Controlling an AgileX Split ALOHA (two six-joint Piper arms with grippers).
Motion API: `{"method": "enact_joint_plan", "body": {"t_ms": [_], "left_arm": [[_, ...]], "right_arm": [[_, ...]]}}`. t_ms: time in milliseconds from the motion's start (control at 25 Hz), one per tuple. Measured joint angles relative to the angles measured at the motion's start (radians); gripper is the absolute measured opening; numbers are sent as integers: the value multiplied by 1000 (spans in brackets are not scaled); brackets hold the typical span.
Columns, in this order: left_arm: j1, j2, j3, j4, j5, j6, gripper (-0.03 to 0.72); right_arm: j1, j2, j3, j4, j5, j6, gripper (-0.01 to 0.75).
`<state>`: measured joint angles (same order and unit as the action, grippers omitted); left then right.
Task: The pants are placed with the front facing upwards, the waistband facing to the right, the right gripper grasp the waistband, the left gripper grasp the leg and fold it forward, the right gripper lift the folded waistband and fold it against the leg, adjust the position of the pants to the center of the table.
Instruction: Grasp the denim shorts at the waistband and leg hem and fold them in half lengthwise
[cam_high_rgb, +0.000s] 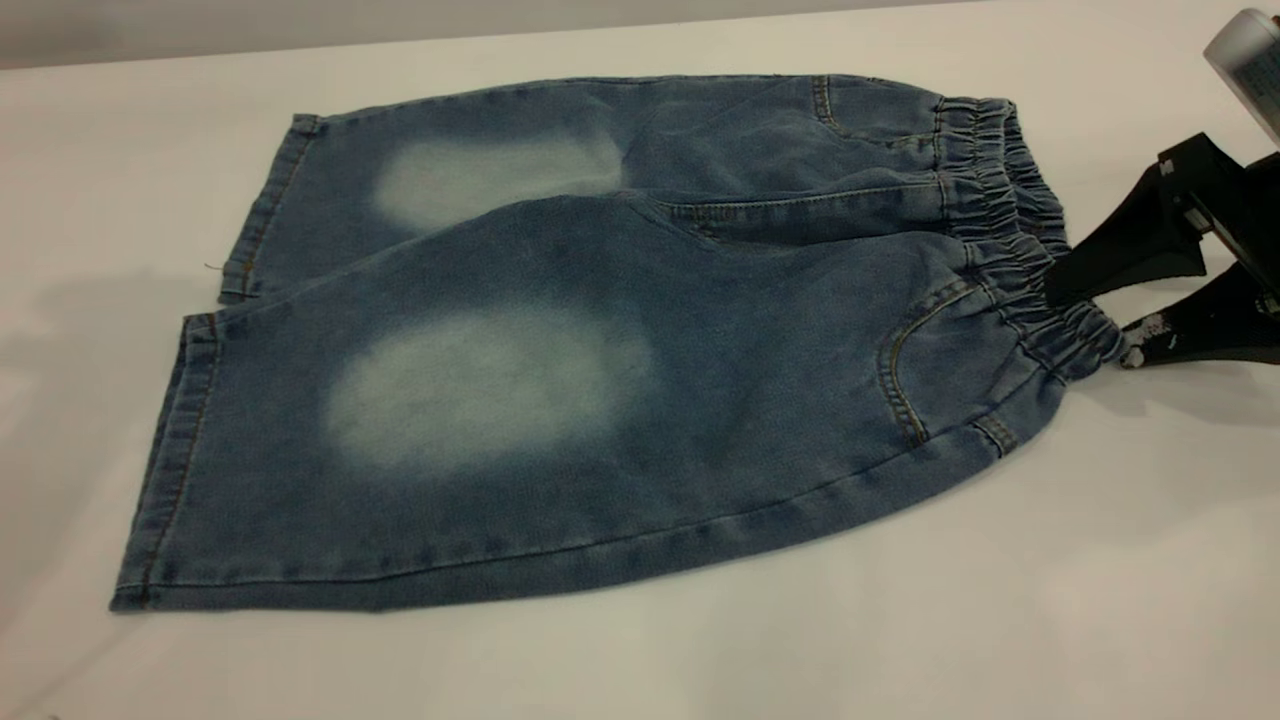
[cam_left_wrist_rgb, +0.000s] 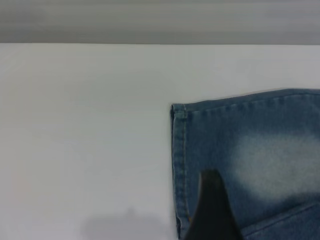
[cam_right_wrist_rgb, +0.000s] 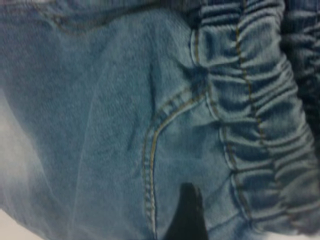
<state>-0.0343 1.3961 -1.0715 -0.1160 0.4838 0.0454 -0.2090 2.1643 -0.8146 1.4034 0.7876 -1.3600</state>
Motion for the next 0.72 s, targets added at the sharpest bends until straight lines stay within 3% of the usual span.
{"method": "enact_joint_plan", "body": {"t_ms": [720], "left_arm": [[0, 0, 0, 0, -2, 0, 451]], "right_arm": [[1, 0, 0, 35, 73, -21, 531]]}}
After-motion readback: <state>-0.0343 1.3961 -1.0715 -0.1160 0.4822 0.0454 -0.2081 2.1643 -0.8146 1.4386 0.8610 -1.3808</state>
